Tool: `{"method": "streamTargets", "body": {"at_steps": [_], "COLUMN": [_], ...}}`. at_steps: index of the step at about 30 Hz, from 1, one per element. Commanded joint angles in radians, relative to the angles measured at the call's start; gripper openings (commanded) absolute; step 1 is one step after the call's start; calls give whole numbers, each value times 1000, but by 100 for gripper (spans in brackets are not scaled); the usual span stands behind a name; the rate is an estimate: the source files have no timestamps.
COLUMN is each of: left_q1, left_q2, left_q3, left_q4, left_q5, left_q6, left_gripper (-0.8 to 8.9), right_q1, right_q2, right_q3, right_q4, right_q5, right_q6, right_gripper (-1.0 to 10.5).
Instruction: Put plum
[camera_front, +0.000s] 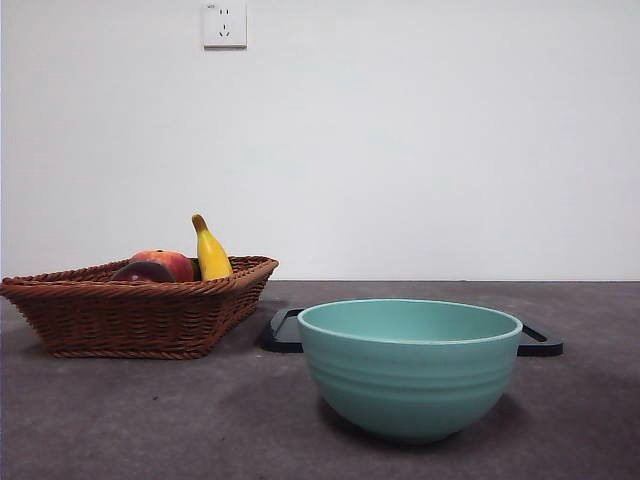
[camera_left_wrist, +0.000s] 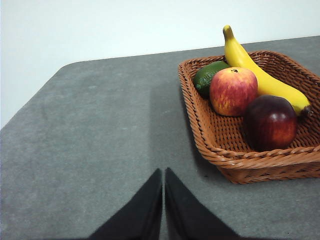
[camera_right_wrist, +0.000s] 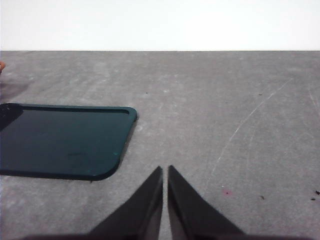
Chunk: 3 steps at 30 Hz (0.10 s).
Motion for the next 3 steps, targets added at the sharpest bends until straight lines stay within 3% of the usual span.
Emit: {"method": "streamTargets", "body": {"at_steps": [1, 3], "left_q1": [2, 2], "left_q2": [-2, -2], "left_q3": [-21, -21], "left_q4": [-7, -7], "left_q5": [0, 0], "left_q6": [-3, -3], "left_gripper": [7, 7], "right_q1": [0, 0], "right_q2": [-3, -3], "right_q3": [-4, -4], "right_q4": [3, 3], "right_q5": [1, 1], "right_q6": [14, 14], "right_gripper": [6, 6]}}
